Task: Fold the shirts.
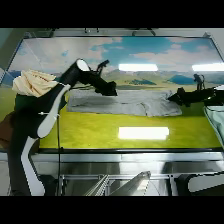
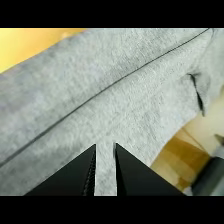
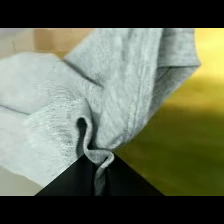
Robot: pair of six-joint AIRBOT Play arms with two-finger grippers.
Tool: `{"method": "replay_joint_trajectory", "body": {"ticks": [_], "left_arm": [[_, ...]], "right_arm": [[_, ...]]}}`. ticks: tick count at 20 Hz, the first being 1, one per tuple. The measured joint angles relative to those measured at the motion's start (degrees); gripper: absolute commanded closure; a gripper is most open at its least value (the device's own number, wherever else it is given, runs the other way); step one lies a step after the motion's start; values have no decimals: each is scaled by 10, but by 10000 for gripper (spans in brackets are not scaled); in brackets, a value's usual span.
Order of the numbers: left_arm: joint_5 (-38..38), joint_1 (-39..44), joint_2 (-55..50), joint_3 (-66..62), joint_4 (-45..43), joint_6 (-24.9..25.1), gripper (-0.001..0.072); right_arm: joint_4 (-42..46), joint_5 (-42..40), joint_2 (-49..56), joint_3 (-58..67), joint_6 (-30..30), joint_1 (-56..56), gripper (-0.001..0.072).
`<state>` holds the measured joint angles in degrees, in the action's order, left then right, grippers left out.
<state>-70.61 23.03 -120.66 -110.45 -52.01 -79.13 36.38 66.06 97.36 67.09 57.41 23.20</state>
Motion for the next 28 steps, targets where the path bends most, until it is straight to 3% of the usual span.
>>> {"method": "replay_joint_trajectory", "body": {"ticks": [4,7,10,12,17,21,22,23,24,27,28], "left_arm": [[6,68,-48,-60,-73,-32,586],[21,92,-61,-63,-80,-42,585],[27,96,-65,-74,-56,-45,586],[20,83,-45,-83,18,-29,586],[-49,-16,80,-85,229,38,585],[-99,-156,199,-26,296,69,585],[-105,-191,223,-7,307,75,586],[-114,-225,243,15,313,80,586],[-118,-255,259,37,314,83,586],[-124,-328,299,105,332,101,587],[-131,-345,309,130,338,109,587]], "right_arm": [[-17,56,-57,28,7,21,700],[-67,97,-102,54,11,14,700],[-115,121,-140,69,20,-25,700],[-132,121,-157,73,29,-70,700],[-153,22,-169,76,44,-239,699],[-154,-129,-121,83,48,-393,699],[-153,-168,-94,93,48,-430,657],[-152,-196,-59,111,48,-465,404],[-150,-215,-23,135,50,-493,269],[-150,-212,79,226,50,-558,312],[-150,-195,99,249,50,-567,519]]}}
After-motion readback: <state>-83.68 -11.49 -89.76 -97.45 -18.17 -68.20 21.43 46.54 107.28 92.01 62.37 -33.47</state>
